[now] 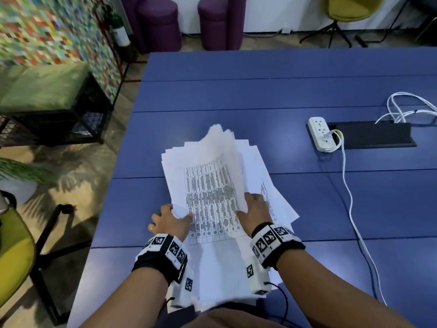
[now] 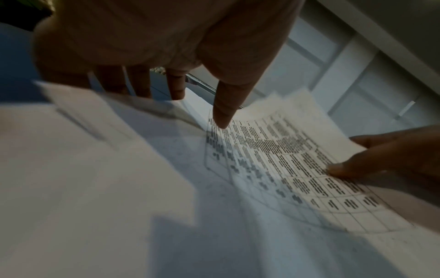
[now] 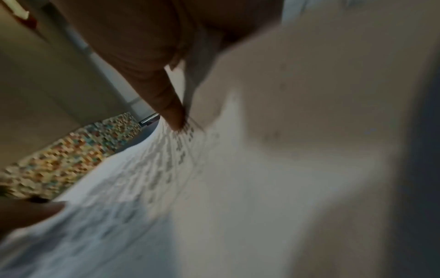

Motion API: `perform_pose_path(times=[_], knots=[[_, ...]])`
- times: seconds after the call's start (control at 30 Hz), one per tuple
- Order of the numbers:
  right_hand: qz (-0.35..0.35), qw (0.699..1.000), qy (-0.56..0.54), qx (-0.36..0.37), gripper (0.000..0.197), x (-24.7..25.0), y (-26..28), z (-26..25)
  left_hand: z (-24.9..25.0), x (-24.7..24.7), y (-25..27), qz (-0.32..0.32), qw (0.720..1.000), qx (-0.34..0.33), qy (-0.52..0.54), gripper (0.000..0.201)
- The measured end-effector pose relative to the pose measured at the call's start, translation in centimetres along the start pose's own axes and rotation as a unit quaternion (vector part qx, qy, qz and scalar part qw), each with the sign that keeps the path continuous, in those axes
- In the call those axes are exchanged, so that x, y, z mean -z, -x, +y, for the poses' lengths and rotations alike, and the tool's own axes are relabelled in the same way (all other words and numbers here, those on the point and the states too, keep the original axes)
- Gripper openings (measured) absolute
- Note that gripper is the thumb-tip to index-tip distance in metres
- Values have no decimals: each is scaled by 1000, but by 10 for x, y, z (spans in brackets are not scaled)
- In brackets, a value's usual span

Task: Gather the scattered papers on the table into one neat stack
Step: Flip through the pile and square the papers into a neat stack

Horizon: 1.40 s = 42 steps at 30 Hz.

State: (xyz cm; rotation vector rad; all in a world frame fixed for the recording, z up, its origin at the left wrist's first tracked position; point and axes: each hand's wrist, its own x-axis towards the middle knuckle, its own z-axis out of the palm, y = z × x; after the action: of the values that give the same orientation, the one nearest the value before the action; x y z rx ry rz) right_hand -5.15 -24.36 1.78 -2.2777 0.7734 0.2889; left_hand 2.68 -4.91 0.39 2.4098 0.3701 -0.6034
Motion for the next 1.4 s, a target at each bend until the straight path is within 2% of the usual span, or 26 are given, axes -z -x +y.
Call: perform_pose_path(times=[0.07,0.17,0.27,0.33,0.43,0.5,0.53,0.6,0.67,0.7,0.77,0.83,0.93,1.0,1.07,1.13,1.23,1.3,1.4], knots=[[14,997,65,-49,55,4,-3,3,1,-2,2,6,1000,-22,-9,64],[-9,998,22,-61,60,7,-7,4,1,-6,1,-9,999,-41,26,66],[-10,999,-20,-33,60,7,-5,-1,0,-7,-7,-13,993,-13,118,73],[7,1000,-16,1,57,5,1,-5,-2,-6,-14,-29,989,19,146,71],[24,994,-59,89,51,-2,13,-11,-3,-4,-18,-56,991,24,119,57],[26,982,-154,103,62,-5,20,-13,-5,-2,-18,-44,997,22,62,63],[31,977,-195,82,72,-4,22,-14,-5,-2,-19,-37,999,22,25,66],[23,968,-249,-11,83,2,18,-13,-3,-1,-16,-24,1000,13,-12,67],[-11,965,-244,-92,80,9,9,-10,0,0,-14,-21,1000,0,-10,68],[-27,970,-214,-112,78,10,4,-7,2,1,-12,-21,1000,-16,-1,68],[-23,985,-125,-113,69,9,-1,-3,1,-2,-13,-36,999,-18,35,63],[16,993,-45,-110,60,8,-1,-3,-2,-6,-14,-42,997,-19,66,58],[19,992,-34,-121,60,6,-2,-4,-11,-11,-25,-37,995,2,89,56],[23,992,-56,-108,58,4,-5,-5,-11,-8,-27,-51,993,21,105,48],[35,988,-117,-97,53,5,-7,-3,-13,-8,-31,-52,993,32,97,63],[42,977,-192,-81,46,7,-5,-2,-11,-5,-31,-45,998,41,35,77],[42,970,-238,-38,37,4,-2,-3,-10,-1,-28,-29,999,40,-11,65],[59,972,-226,-15,43,0,0,-6,-13,-3,-30,-32,999,25,22,62],[58,981,-182,32,64,-1,8,-9,-18,-3,-38,-49,995,7,89,64]])
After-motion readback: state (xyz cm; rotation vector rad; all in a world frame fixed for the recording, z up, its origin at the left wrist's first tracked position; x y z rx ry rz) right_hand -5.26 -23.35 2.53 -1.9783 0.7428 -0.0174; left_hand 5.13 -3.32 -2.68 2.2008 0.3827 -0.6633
